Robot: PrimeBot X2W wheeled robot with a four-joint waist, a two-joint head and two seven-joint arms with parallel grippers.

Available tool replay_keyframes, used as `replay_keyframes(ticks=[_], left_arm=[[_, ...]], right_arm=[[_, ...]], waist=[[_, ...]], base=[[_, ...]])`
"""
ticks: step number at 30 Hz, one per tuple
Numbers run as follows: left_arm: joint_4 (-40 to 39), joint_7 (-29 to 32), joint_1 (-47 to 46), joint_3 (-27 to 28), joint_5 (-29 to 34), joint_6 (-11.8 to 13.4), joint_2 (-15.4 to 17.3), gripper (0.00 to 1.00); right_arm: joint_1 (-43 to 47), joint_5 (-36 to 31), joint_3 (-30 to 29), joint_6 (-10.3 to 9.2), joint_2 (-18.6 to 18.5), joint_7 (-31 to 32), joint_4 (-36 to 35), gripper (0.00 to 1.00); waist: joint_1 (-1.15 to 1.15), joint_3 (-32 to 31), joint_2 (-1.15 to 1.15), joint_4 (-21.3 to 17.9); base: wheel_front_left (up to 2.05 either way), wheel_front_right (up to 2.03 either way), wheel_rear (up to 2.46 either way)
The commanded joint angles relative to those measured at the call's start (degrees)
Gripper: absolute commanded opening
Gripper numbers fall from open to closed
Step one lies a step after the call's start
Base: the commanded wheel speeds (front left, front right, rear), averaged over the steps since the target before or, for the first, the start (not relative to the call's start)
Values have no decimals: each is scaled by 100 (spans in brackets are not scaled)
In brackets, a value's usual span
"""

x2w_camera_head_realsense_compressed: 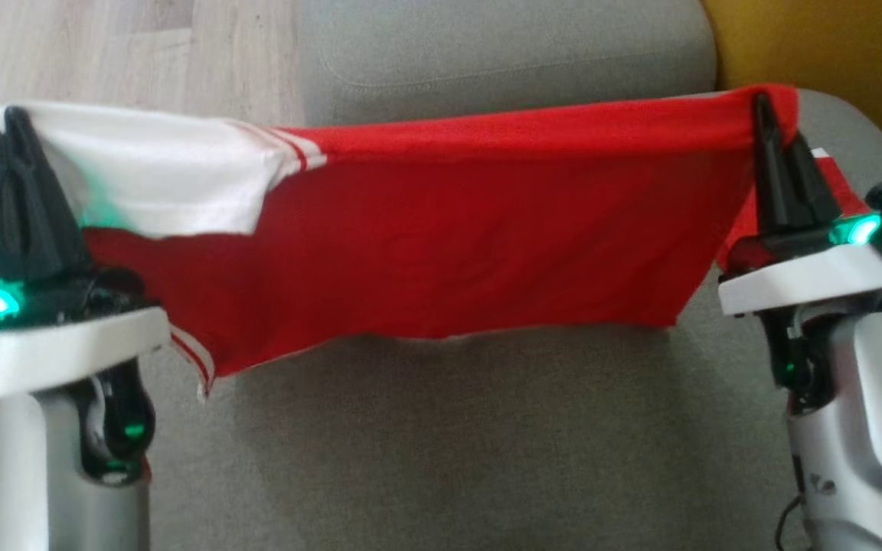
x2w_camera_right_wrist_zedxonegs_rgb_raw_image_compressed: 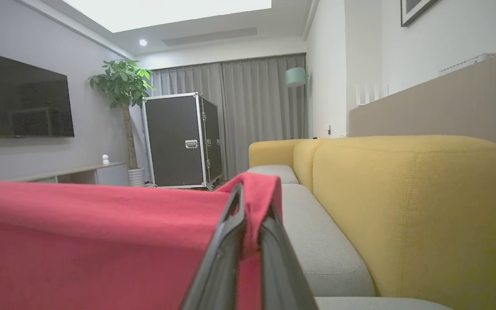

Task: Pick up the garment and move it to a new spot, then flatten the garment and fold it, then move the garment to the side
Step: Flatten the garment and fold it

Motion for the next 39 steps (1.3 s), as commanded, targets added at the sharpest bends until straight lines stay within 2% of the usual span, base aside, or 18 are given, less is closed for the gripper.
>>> replay_keyframes(ticks=[1, 6, 13, 18, 22, 25, 29, 33, 39], left_arm=[[-204, 128, -496, 197, 31, 9, 236, 0], [407, 753, -1547, 108, -159, -7, 399, 0], [2099, 983, -3850, -126, 15, -274, 863, 0], [3161, 599, -5255, -231, 284, -382, 1112, 0], [4084, -29, -6300, -257, 392, -426, 1138, 0], [4593, -483, -6727, -330, 453, -499, 1112, 0], [5103, -771, -6730, -439, 430, -650, 1013, 0], [5516, -854, -6182, -549, 411, -741, 895, 0], [5805, -868, -4541, -715, 301, -815, 850, 0]], right_arm=[[-243, -79, 47, -5, 20, 120, -269, 0], [-950, 40, 115, -5, -55, 564, -69, 0], [-3056, 168, 472, -5, -339, 645, 1260, 0], [-4455, 207, 479, -5, -297, 188, 2281, 0], [-5504, 38, 103, -5, -195, -605, 3274, 0], [-5895, -77, -175, -5, -123, -886, 3818, 0], [-5797, -160, -226, -5, -70, -965, 4283, 0], [-5284, -141, -21, -5, -91, -971, 4658, 0], [-4405, 86, 912, -5, -205, -874, 5539, 0]], waist=[[1, 79, 0, 0], [1, 626, 0, 34], [1, 1727, 0, 82], [1, 2115, 0, 75], [1, 2237, 0, 95], [1, 2287, 0, 136], [1, 2315, 0, 224], [1, 2228, 0, 329], [1, 1858, 0, 418]], base=[[0, 0, 0], [0, 0, 0], [0, 0, 0], [0, 0, 0], [0, 0, 0], [0, 0, 0], [0, 0, 0], [0, 0, 0], [0, 0, 0]])
